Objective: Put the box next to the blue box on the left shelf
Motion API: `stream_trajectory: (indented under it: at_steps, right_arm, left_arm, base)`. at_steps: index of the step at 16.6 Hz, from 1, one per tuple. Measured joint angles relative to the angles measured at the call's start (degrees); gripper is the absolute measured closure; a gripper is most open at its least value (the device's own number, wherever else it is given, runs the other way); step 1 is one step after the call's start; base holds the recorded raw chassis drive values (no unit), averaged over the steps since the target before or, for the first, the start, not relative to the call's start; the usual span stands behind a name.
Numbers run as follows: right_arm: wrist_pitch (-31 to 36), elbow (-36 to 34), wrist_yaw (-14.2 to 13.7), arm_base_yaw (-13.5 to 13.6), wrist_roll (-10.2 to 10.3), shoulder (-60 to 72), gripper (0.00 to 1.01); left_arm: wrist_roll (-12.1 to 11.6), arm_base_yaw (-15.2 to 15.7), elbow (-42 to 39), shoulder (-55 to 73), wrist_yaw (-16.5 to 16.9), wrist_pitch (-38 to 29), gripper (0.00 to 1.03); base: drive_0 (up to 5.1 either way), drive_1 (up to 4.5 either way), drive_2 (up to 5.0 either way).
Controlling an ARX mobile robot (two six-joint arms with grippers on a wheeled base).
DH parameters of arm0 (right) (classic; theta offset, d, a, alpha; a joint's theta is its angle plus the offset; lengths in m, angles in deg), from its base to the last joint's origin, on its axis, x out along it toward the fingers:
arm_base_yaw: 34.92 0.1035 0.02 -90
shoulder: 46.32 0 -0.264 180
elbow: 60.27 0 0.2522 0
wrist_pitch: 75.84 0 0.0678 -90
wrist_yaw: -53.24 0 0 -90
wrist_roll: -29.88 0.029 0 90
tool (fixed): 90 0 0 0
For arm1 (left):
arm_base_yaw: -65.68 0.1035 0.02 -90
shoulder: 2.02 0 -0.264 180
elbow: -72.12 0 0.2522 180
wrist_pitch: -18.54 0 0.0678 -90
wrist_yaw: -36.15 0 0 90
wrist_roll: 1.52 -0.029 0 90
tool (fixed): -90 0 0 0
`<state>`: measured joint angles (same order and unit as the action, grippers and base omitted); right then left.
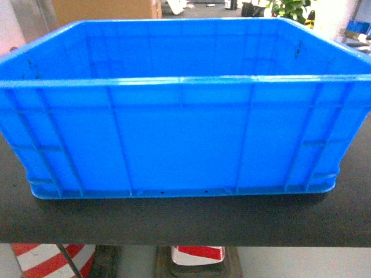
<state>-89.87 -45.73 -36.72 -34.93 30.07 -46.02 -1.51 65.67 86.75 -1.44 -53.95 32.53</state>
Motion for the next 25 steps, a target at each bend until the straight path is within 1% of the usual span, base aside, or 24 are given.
stream_trajectory:
  at_steps: [25]
  right_arm:
    - [-0.04, 0.0, 0.0, 0.0, -0.02, 0.0, 0.03]
  left_arm:
    - [-0.04, 0.0, 0.02, 0.0, 0.09, 0.04, 0.05]
  base:
    - [0.0, 0.0, 0.0]
